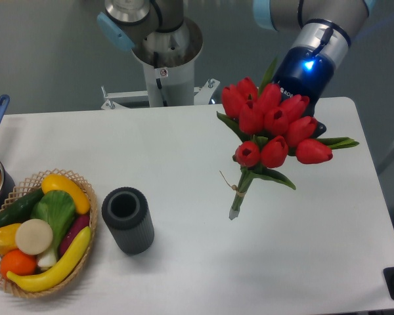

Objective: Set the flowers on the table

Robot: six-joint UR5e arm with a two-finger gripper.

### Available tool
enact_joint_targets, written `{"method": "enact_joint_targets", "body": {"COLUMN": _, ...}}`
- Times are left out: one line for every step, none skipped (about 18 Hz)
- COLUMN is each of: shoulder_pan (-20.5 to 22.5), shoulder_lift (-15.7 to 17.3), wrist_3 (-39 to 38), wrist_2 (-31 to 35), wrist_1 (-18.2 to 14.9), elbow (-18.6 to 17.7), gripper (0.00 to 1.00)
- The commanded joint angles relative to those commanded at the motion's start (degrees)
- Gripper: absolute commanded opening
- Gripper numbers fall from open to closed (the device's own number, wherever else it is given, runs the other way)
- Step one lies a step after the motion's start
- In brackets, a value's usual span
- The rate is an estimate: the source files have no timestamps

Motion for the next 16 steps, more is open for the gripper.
{"method": "enact_joint_targets", "body": {"shoulder_pan": 0.0, "shoulder_lift": 0.0, "wrist_3": 0.2, "wrist_2": 0.0, "wrist_1": 0.1, "elbow": -0.2, "gripper": 0.42}}
{"method": "enact_joint_targets", "body": {"shoulder_pan": 0.0, "shoulder_lift": 0.2, "wrist_3": 0.3, "wrist_2": 0.0, "wrist_1": 0.1, "elbow": -1.0, "gripper": 0.42}}
{"method": "enact_joint_targets", "body": {"shoulder_pan": 0.0, "shoulder_lift": 0.2, "wrist_3": 0.2, "wrist_2": 0.0, "wrist_1": 0.0, "elbow": -0.7, "gripper": 0.42}}
{"method": "enact_joint_targets", "body": {"shoulder_pan": 0.0, "shoulder_lift": 0.2, "wrist_3": 0.0, "wrist_2": 0.0, "wrist_1": 0.0, "elbow": -0.4, "gripper": 0.42}}
{"method": "enact_joint_targets", "body": {"shoulder_pan": 0.1, "shoulder_lift": 0.3, "wrist_3": 0.1, "wrist_2": 0.0, "wrist_1": 0.0, "elbow": -0.9, "gripper": 0.42}}
{"method": "enact_joint_targets", "body": {"shoulder_pan": 0.1, "shoulder_lift": 0.4, "wrist_3": 0.2, "wrist_2": -0.1, "wrist_1": 0.0, "elbow": -1.1, "gripper": 0.42}}
{"method": "enact_joint_targets", "body": {"shoulder_pan": 0.1, "shoulder_lift": 0.4, "wrist_3": 0.2, "wrist_2": -0.1, "wrist_1": 0.0, "elbow": -1.1, "gripper": 0.42}}
{"method": "enact_joint_targets", "body": {"shoulder_pan": 0.1, "shoulder_lift": 0.4, "wrist_3": 0.0, "wrist_2": -0.1, "wrist_1": 0.0, "elbow": -1.1, "gripper": 0.42}}
{"method": "enact_joint_targets", "body": {"shoulder_pan": 0.1, "shoulder_lift": 0.4, "wrist_3": 0.0, "wrist_2": -0.1, "wrist_1": 0.0, "elbow": -1.1, "gripper": 0.42}}
{"method": "enact_joint_targets", "body": {"shoulder_pan": 0.1, "shoulder_lift": 0.4, "wrist_3": 0.0, "wrist_2": -0.1, "wrist_1": 0.0, "elbow": -1.1, "gripper": 0.42}}
{"method": "enact_joint_targets", "body": {"shoulder_pan": 0.1, "shoulder_lift": 0.4, "wrist_3": 0.0, "wrist_2": 0.0, "wrist_1": 0.0, "elbow": -1.0, "gripper": 0.42}}
{"method": "enact_joint_targets", "body": {"shoulder_pan": 0.0, "shoulder_lift": 0.4, "wrist_3": 0.1, "wrist_2": -0.1, "wrist_1": 0.0, "elbow": -1.0, "gripper": 0.42}}
{"method": "enact_joint_targets", "body": {"shoulder_pan": 0.0, "shoulder_lift": 0.4, "wrist_3": 0.1, "wrist_2": 0.0, "wrist_1": 0.0, "elbow": -1.0, "gripper": 0.42}}
{"method": "enact_joint_targets", "body": {"shoulder_pan": 0.0, "shoulder_lift": 0.4, "wrist_3": 0.1, "wrist_2": 0.0, "wrist_1": 0.0, "elbow": -1.0, "gripper": 0.42}}
{"method": "enact_joint_targets", "body": {"shoulder_pan": 0.0, "shoulder_lift": 0.4, "wrist_3": 0.2, "wrist_2": 0.0, "wrist_1": 0.0, "elbow": -1.1, "gripper": 0.42}}
{"method": "enact_joint_targets", "body": {"shoulder_pan": 0.1, "shoulder_lift": 0.4, "wrist_3": 0.2, "wrist_2": 0.0, "wrist_1": 0.1, "elbow": -1.1, "gripper": 0.42}}
